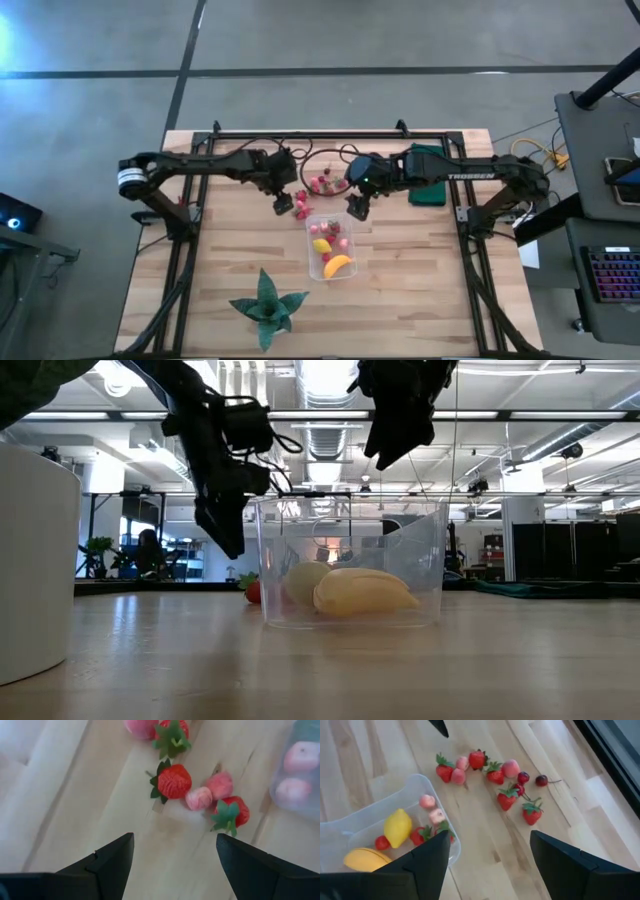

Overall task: Pick and placing Produce into tupperware
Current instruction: Put the strawberry into the transparent bin

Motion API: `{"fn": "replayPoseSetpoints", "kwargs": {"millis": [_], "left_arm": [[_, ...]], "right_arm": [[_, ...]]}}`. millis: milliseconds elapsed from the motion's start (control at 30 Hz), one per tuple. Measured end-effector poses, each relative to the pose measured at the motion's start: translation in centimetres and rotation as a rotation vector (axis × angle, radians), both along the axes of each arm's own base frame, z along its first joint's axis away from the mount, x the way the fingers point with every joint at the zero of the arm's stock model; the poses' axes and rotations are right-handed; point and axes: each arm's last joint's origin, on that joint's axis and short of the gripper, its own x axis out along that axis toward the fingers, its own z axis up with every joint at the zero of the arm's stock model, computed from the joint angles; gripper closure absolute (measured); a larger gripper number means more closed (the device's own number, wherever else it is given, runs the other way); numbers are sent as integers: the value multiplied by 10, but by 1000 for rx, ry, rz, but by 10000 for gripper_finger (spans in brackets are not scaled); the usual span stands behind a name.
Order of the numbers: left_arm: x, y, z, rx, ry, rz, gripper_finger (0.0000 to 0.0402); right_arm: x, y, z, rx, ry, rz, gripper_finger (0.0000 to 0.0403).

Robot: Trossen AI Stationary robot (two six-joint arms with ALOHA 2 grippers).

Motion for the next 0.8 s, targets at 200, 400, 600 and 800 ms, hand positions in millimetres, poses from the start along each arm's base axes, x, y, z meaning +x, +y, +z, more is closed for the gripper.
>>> {"fn": "replayPoseSetpoints", "kwargs": {"millis": [200, 400, 600, 800], "left_arm": [[10, -3, -14, 31, 24, -117, 133], [21, -7, -19, 147, 12, -277, 133], [25, 0, -16, 238, -16, -296, 133], [31, 7, -16, 261, -86, -279, 133]], "right_arm": [[-1, -2, 1, -18, 0, -20, 136], [-2, -6, 0, -17, 9, -33, 135], [-2, -7, 0, -8, 7, -49, 139], [-2, -7, -1, -4, 6, -58, 134]]}}
